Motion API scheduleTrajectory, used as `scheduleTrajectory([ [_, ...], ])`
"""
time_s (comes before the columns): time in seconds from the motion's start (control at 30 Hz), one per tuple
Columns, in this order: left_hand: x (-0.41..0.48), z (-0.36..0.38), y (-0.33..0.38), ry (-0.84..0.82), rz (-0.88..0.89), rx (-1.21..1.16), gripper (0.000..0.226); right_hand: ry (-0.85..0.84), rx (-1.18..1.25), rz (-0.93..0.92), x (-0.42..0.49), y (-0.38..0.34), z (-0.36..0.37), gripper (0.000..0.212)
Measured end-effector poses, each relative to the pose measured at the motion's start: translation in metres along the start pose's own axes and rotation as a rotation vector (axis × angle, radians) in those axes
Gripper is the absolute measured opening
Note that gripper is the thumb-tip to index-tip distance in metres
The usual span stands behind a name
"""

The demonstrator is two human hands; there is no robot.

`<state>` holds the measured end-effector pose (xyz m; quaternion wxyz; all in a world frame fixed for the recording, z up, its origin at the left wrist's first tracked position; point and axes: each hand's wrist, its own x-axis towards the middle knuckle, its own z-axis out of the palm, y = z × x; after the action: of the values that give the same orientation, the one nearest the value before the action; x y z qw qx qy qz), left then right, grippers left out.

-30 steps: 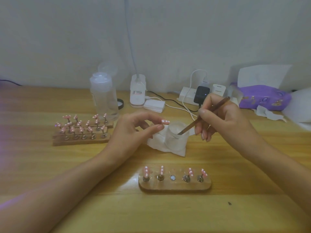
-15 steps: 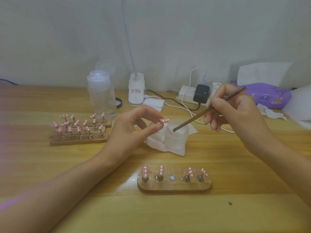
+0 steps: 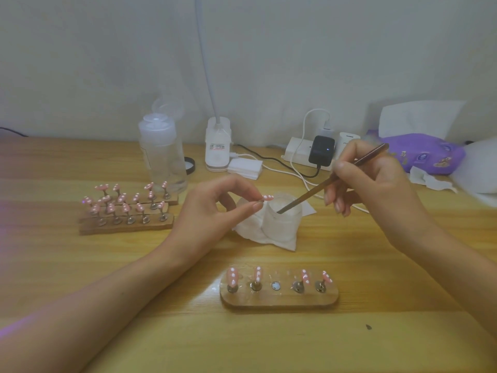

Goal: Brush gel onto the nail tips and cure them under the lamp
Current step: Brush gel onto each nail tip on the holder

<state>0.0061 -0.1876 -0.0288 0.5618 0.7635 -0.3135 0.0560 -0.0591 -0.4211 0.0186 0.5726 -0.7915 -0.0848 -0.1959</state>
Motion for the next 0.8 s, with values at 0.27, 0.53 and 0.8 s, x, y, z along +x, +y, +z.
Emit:
scheduleTrajectory([
  [0.27,0.000,0.000,0.001,0.001,-0.009,0.018,0.011,0.193,0.205,0.052,-0.002,0.016,-0.002,0.023],
  [0.53,-0.001,0.000,-0.001,-0.028,0.006,0.052,0.012,0.257,0.459,0.225,-0.009,0.032,0.004,0.043],
  [0.8,0.000,-0.001,-0.003,-0.046,0.001,0.067,0.012,0.216,0.549,0.261,-0.007,0.037,0.002,0.024],
])
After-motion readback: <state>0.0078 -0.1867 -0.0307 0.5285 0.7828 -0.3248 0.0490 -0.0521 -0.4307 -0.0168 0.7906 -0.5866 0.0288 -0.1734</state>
